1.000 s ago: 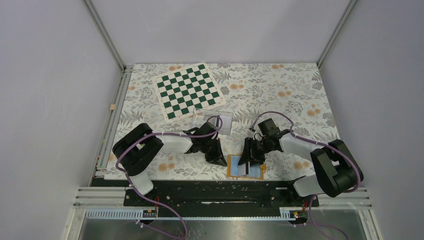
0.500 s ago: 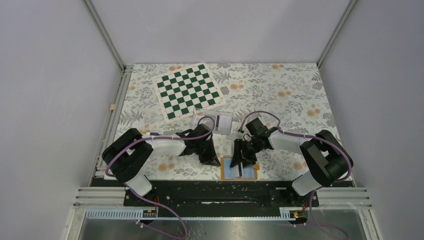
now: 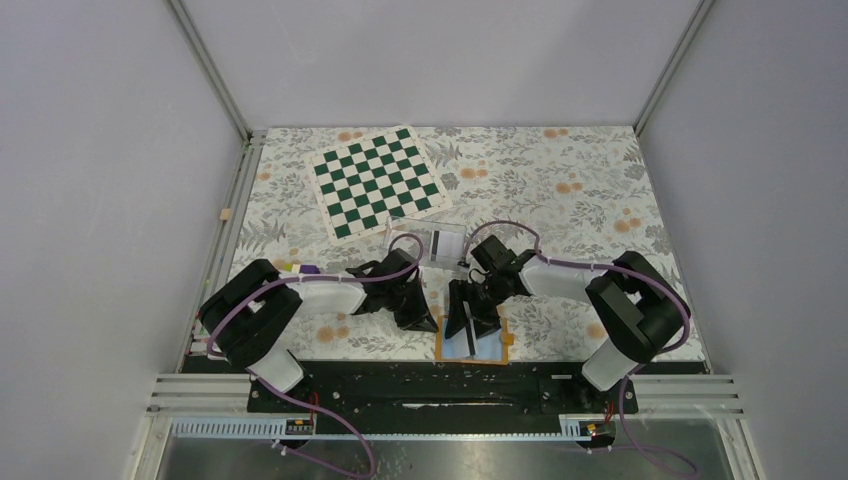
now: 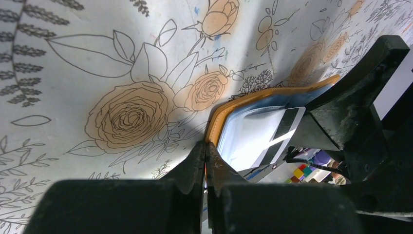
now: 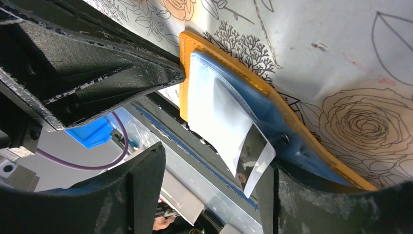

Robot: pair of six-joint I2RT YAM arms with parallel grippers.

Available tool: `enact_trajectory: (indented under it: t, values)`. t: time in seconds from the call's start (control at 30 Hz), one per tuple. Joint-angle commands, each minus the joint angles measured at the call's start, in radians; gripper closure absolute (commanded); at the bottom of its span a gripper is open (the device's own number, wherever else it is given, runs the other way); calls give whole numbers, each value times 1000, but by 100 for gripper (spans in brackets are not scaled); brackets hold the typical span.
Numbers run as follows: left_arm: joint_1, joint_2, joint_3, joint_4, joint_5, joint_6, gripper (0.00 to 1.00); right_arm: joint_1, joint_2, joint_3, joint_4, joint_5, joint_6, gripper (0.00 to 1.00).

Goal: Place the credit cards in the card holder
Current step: Insert the credit card into the card holder.

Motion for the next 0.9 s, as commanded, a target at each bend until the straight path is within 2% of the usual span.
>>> enact_trajectory:
  t: [0.0, 0.27, 0.6, 0.87]
  values:
    - [-4, -6, -29, 14, -43, -8, 100, 28, -10, 64, -98, 46, -47, 28]
    - [-3, 18, -39, 41, -37, -15, 100, 48, -103, 148, -320, 207, -164, 19]
    - [-3, 30, -43, 62, -30, -21, 100, 50, -139, 173, -393, 255, -191, 13]
    - [-3, 35, -42, 71, -22, -19, 100, 50, -109, 137, -361, 240, -187, 11]
